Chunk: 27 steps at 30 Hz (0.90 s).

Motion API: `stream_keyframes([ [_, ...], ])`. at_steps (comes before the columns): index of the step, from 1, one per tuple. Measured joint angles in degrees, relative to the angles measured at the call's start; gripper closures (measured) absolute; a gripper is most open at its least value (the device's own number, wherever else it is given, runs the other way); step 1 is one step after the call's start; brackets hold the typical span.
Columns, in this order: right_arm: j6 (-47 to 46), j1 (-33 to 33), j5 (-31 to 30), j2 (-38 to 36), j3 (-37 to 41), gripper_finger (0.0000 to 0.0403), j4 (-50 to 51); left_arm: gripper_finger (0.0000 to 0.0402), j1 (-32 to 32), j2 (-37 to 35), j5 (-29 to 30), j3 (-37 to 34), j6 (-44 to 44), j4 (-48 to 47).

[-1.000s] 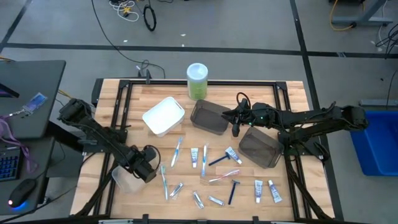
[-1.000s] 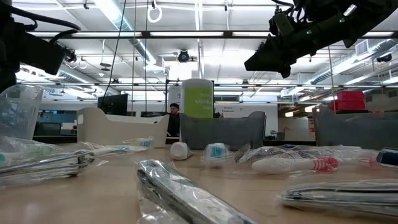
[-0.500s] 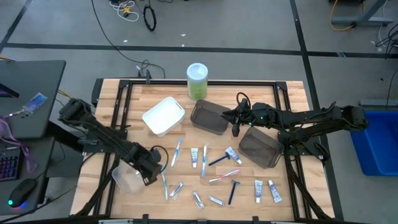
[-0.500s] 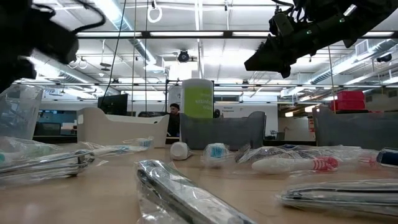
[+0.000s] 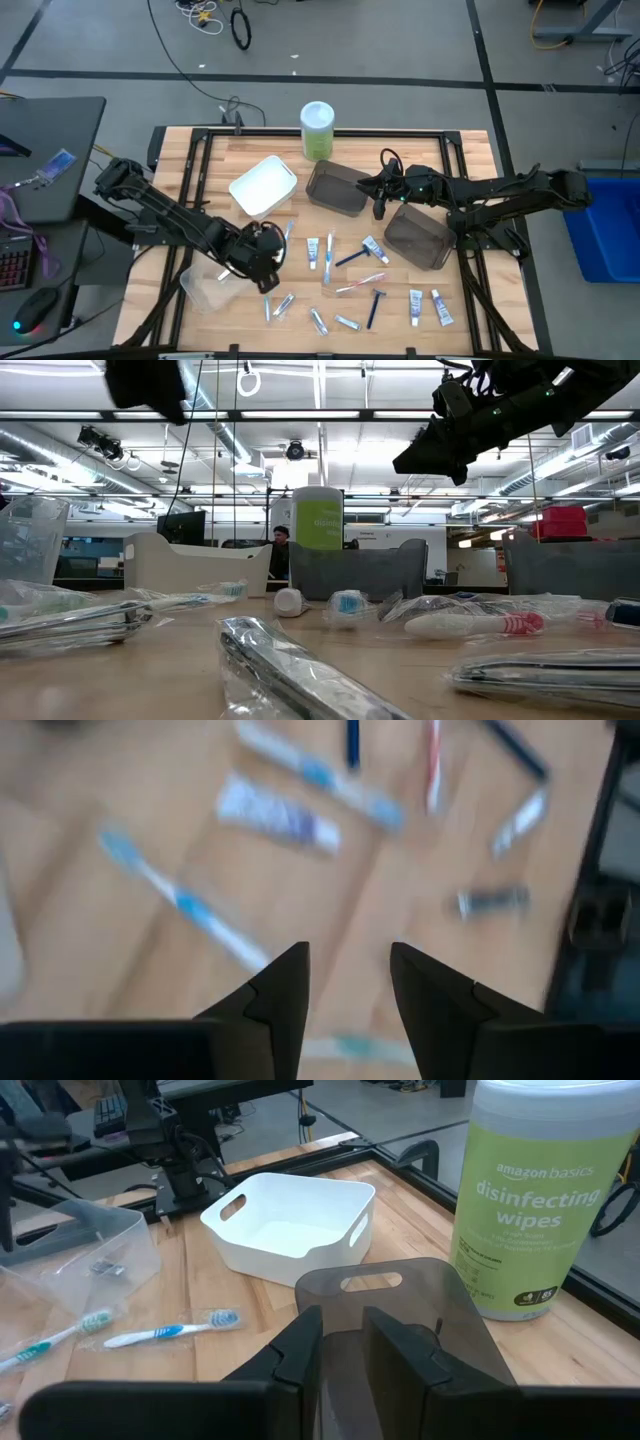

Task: Pick & Place Travel size toiletries
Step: Put the toothpaste into the white bin

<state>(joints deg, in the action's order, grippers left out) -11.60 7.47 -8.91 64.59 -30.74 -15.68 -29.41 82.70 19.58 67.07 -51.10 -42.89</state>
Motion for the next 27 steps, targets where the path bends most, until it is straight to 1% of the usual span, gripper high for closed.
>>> stream_keyframes([
  [4,0.0,0.0,0.0,0.0,0.0,0.0323,0.0,0.0250,0.3,0.0,6.6,0.0,4.0,2.3],
  [8,0.0,0.0,0.0,0.0,0.0,0.0321,0.0,0.0250,1.2,0.2,10.5,0.0,6.7,2.3],
  [12,0.0,0.0,0.0,0.0,0.0,0.0321,0.0,0.0250,2.3,1.0,13.8,-0.1,7.0,3.2],
  [15,0.0,0.0,0.0,0.0,0.0,0.0323,0.0,0.0250,3.6,1.8,14.3,0.0,7.3,4.3],
  [17,0.0,0.0,0.0,0.0,0.0,0.0322,-0.3,0.0250,4.2,2.0,14.2,-0.2,7.5,3.4],
  [19,0.0,0.0,0.0,0.0,0.0,0.0321,-0.1,0.0250,5.1,3.3,13.4,0.1,7.6,5.1],
  [22,0.0,0.0,0.0,0.0,0.0,0.0320,-0.2,0.0250,5.9,5.7,10.2,-0.2,10.6,5.8],
  [23,0.0,0.0,0.0,0.0,0.0,0.0321,-0.1,0.0250,6.2,6.9,9.1,0.0,11.8,8.7],
  [25,0.0,0.0,0.0,0.0,0.0,0.0323,-0.5,0.0250,6.7,9.4,7.1,0.0,13.1,10.7],
  [27,0.0,0.0,0.0,0.0,0.0,0.0322,-0.2,0.0250,7.3,12.3,5.2,-0.1,14.7,15.1],
])
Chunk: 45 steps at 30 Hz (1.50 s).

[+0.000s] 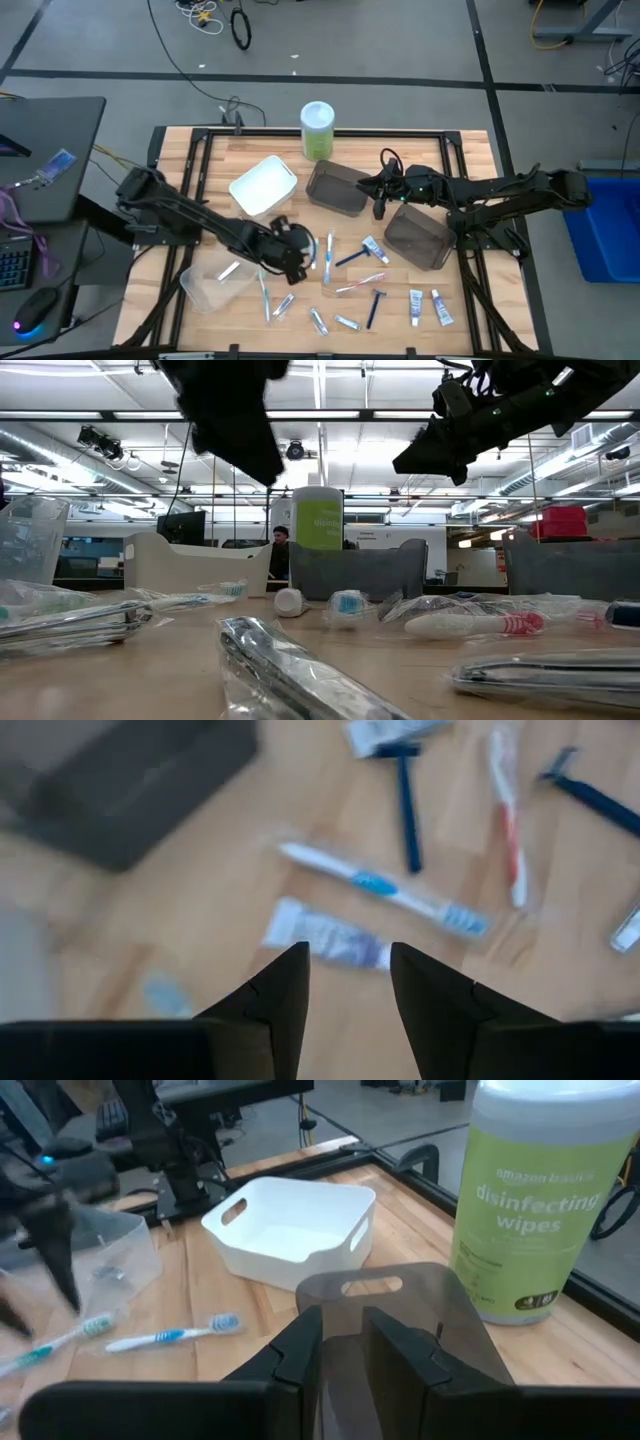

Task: Pick & Place Travel size toiletries
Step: Put the toothpaste into the white bin

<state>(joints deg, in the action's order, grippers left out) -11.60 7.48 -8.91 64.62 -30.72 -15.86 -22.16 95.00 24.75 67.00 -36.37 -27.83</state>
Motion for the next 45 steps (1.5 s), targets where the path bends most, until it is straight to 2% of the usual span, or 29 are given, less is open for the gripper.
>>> stream_keyframes([
  [3,0.0,0.0,0.0,0.0,0.0,0.0320,-0.1,0.0250,0.9,3.6,-3.7,-0.1,4.0,3.3],
  [7,0.0,0.0,0.0,0.0,0.0,0.0322,0.0,0.0250,1.9,6.7,-12.2,0.0,9.6,5.8],
  [11,0.0,0.0,0.0,0.0,0.0,0.0322,-0.1,0.0250,2.8,7.4,-19.4,0.0,2.2,5.6],
  [15,0.0,0.0,0.0,0.0,0.0,0.0320,-0.3,0.0250,2.7,7.4,-23.3,0.0,-2.2,5.1],
  [17,0.0,0.0,0.0,0.0,0.0,0.0321,-0.6,0.0250,2.3,7.4,-22.5,0.0,-2.3,5.1],
  [22,0.0,0.0,0.1,0.0,0.0,0.0321,-1.1,0.0250,2.3,7.4,-13.2,0.0,-4.5,5.8],
  [25,-0.8,0.0,0.1,0.0,0.0,0.0320,-1.0,0.0250,3.4,7.4,-7.8,0.0,-17.0,5.1],
  [29,-1.3,0.0,0.1,0.0,0.0,0.0323,-1.1,0.0250,4.6,7.4,-7.1,0.0,-24.7,4.7],
  [32,-1.3,0.0,0.1,0.0,0.0,0.0321,-1.0,0.0250,4.9,8.2,-5.8,0.0,-26.4,5.9],
  [41,-1.0,0.0,0.0,0.0,0.0,0.0322,-0.8,0.0250,5.0,14.3,-6.7,0.0,-34.8,6.2],
  [45,-1.0,0.0,0.1,0.0,0.0,0.0320,-1.0,0.0250,5.0,15.8,-6.6,0.1,-35.7,7.6],
])
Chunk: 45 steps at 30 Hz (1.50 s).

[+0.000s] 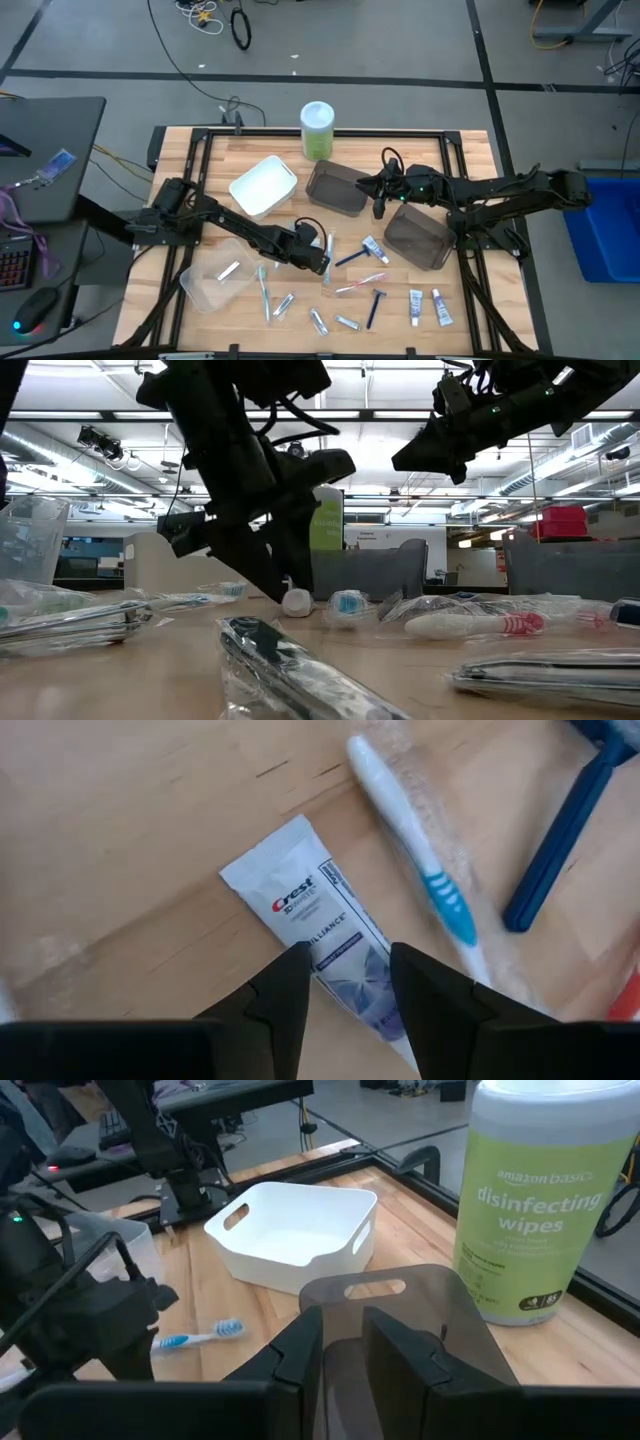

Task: Pick & Place Travel size toiletries
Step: Put the toothpaste into the white bin

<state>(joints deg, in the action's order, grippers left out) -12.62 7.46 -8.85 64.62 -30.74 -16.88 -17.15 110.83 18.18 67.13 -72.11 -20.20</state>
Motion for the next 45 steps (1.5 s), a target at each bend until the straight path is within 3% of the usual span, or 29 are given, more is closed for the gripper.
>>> stream_keyframes([
  [11,0.0,0.0,0.0,0.0,0.0,0.0320,-0.1,0.0246,3.3,0.5,-2.4,0.0,5.5,0.3],
  [20,0.0,0.0,0.0,0.0,0.0,0.0320,0.0,0.0193,10.0,0.2,-15.2,-0.1,22.8,0.1],
  [24,0.0,0.0,0.0,0.0,0.0,0.0322,-0.1,0.0175,13.0,-1.4,-16.8,-0.3,32.5,-1.2],
  [31,0.0,0.0,0.0,0.0,0.0,0.0320,0.0,0.0168,13.0,-4.5,-17.8,-0.2,27.3,-2.5],
  [37,0.0,0.0,0.0,0.0,0.0,0.0321,0.3,0.0168,9.3,-1.9,-13.9,-0.3,20.1,-2.6],
  [45,0.0,0.0,0.0,0.0,0.0,0.0322,1.0,0.0177,8.2,0.5,-10.5,0.1,23.8,-2.2],
])
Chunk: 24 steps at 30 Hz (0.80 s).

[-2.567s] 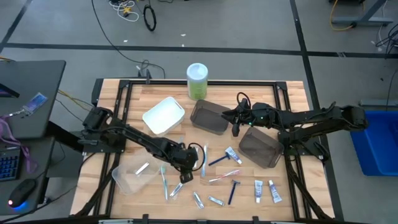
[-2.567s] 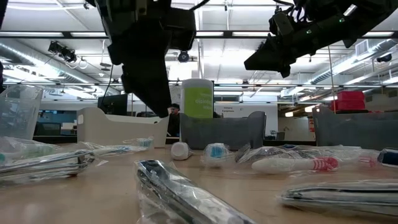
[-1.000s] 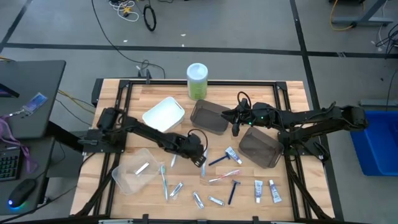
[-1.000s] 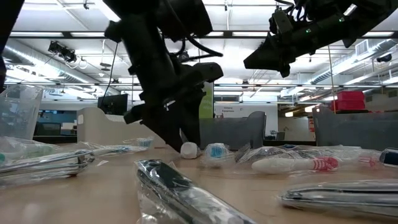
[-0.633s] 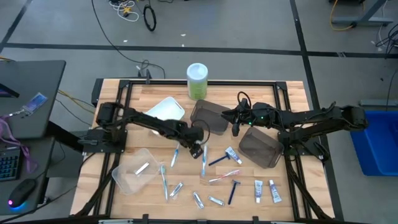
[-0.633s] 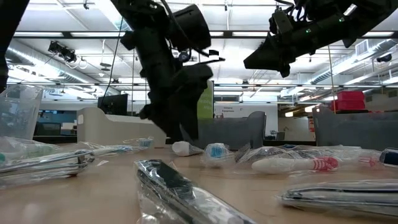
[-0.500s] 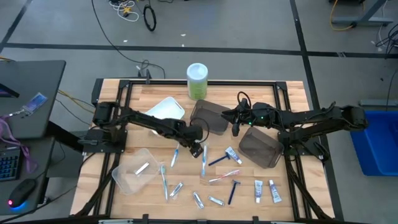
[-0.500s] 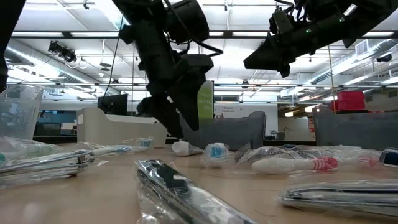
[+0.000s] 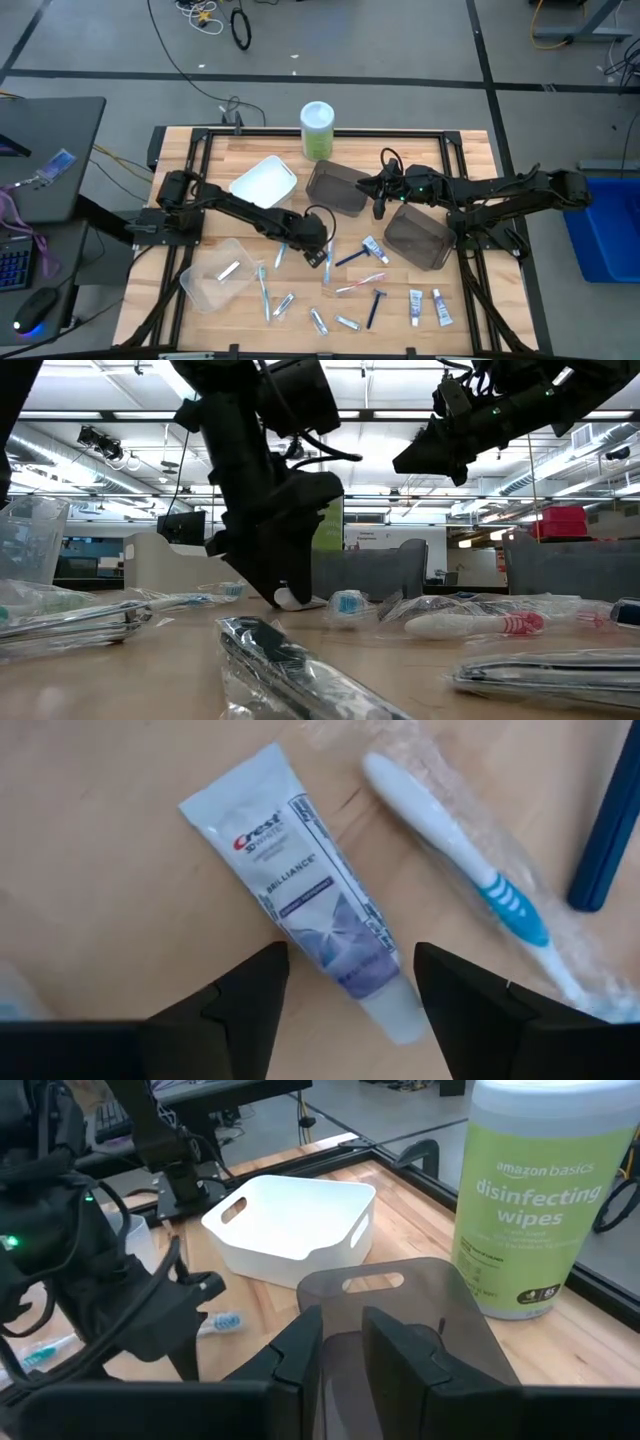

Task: Pick & Place Travel size toiletries
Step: Put the toothpaste into the white bin

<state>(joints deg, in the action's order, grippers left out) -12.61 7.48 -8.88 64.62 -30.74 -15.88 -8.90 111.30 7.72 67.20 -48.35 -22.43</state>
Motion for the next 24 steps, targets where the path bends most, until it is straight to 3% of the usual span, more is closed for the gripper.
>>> stream_keyframes([
  [13,0.0,0.0,0.0,0.0,0.0,0.0321,0.2,0.0322,0.0,-1.2,0.3,-0.3,4.4,-2.7],
  [19,0.0,0.0,0.0,0.0,0.0,0.0323,0.3,0.0329,-0.1,-7.8,2.2,-0.3,4.1,-8.6],
  [24,0.0,0.0,0.0,0.0,0.0,0.0320,0.5,0.0328,-0.1,-16.2,11.0,-0.3,3.7,-18.7],
])
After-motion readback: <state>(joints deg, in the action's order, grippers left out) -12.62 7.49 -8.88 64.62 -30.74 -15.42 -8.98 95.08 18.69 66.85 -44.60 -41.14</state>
